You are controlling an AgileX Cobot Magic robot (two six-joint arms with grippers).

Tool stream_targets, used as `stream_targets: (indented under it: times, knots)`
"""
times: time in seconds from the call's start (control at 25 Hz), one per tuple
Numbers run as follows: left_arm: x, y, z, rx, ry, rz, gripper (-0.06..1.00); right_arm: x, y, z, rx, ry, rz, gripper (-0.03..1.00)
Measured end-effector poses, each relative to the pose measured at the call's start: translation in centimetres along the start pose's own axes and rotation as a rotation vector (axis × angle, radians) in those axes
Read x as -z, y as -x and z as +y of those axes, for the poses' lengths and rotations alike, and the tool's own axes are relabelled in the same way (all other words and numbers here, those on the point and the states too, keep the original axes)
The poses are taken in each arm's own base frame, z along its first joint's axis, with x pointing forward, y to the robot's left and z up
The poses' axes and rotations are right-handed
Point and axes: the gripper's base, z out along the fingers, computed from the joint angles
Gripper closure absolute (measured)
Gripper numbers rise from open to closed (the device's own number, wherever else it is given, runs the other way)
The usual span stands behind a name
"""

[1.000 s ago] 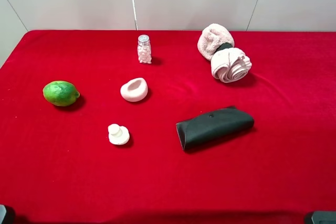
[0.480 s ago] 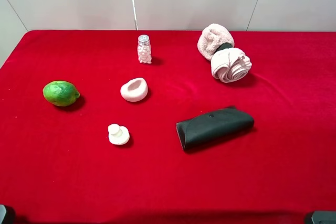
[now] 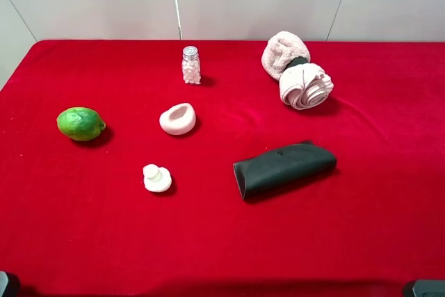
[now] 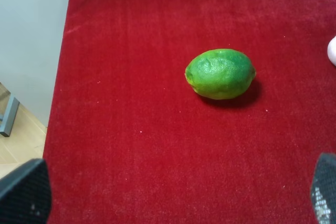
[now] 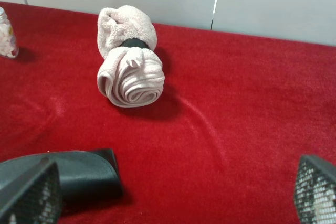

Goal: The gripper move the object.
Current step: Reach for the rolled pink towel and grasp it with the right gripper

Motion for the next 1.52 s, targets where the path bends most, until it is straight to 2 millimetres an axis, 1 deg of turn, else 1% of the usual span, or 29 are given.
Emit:
stream_targets:
  times: [1.0, 1.32, 1.4, 1.52]
  knots:
    - [0.0, 0.0, 0.0, 0.0, 0.0, 0.0, -0.03, 0.0, 0.2, 0.5, -0.031, 0.056, -0.019, 0.27]
    - [0.0, 0.0, 0.0, 0.0, 0.0, 0.0, -0.03, 0.2, 1.3, 0.4, -0.034, 0.045, -0.141, 0.27]
    - [0.0, 0.0, 0.0, 0.0, 0.0, 0.0, -0.03, 0.0, 1.7, 0.3, -0.038, 0.044, -0.142, 0.27]
    - [0.0, 0.0, 0.0, 0.0, 0.0, 0.0, -0.03, -1.0, 2.4, 0.1, -0.047, 0.05, -0.109, 0.27]
